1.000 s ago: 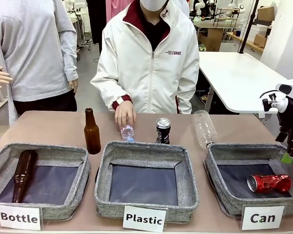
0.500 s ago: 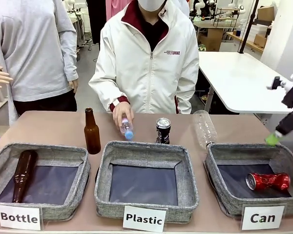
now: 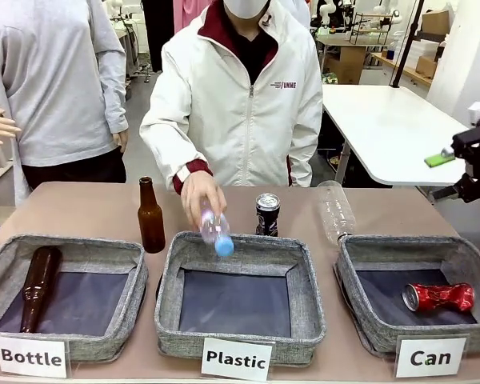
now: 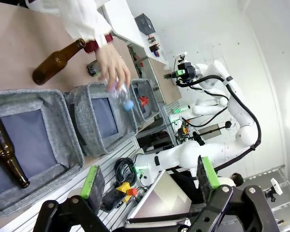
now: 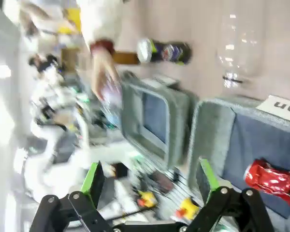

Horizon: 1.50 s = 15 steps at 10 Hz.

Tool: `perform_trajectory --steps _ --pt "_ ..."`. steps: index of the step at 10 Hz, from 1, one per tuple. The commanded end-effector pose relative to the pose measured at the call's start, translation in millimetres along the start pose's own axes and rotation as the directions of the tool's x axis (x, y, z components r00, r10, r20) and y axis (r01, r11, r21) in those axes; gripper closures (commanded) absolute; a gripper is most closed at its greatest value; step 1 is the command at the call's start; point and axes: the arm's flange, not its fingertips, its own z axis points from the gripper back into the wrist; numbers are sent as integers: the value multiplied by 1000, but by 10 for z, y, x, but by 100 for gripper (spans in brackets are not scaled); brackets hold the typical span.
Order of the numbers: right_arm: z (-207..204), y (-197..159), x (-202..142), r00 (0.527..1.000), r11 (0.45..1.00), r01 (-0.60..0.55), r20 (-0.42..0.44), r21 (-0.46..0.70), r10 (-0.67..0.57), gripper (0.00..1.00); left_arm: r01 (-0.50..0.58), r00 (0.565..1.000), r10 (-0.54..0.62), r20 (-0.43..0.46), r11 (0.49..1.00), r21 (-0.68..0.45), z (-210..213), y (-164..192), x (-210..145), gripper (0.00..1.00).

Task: Sort the can waste into the basket.
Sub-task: Pick up the can waste from the table and place it in the right Fabric basket.

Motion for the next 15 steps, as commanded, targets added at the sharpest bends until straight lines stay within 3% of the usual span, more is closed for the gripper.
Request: perform_trajectory --steps 1,15 --pt "-77 105 -20 990 990 -114 -91 -86 106 0 -1 1000 1 5 1000 2 22 -4 -4 0" --pt "-77 105 -20 990 990 -114 -91 -86 106 0 -1 1000 1 5 1000 2 22 -4 -4 0"
